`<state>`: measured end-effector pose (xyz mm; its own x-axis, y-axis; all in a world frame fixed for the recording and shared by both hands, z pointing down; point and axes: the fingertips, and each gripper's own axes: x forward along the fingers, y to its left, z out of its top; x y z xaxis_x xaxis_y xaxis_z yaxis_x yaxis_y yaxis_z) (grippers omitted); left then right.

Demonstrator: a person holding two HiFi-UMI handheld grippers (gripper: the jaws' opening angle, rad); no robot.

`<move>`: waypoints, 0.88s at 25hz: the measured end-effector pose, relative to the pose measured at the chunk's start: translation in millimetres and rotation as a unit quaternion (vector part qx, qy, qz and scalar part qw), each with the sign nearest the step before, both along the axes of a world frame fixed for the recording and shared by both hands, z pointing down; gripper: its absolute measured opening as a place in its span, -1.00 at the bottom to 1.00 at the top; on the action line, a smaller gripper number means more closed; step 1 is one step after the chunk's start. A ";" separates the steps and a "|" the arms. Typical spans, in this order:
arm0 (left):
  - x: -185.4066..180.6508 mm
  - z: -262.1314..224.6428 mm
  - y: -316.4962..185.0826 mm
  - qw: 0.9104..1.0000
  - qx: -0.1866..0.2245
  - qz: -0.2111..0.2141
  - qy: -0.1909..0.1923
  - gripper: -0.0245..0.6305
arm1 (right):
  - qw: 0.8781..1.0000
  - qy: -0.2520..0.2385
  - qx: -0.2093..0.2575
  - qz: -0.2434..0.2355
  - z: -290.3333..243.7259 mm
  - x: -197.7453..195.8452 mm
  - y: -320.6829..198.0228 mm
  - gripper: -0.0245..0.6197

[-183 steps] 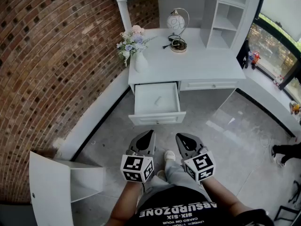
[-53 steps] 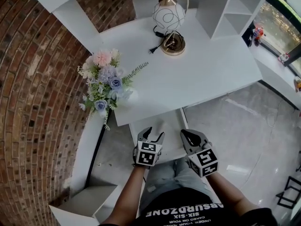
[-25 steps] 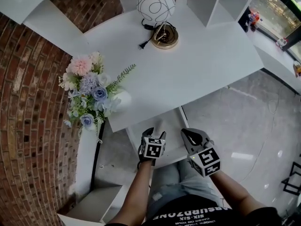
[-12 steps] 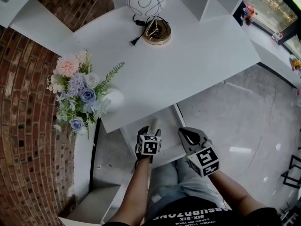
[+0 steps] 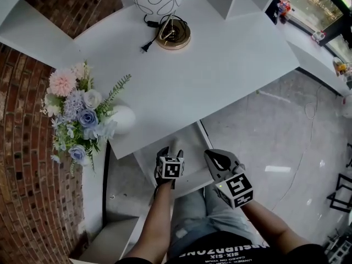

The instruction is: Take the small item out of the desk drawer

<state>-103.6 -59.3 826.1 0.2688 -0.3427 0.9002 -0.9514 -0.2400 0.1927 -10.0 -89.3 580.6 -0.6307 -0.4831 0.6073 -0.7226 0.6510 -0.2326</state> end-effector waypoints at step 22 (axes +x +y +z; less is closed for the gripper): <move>3.1 48.8 13.3 0.998 -0.061 0.008 -0.034 -0.24 | 1.000 0.009 -0.011 0.004 11.6 12.1 2.6 -0.93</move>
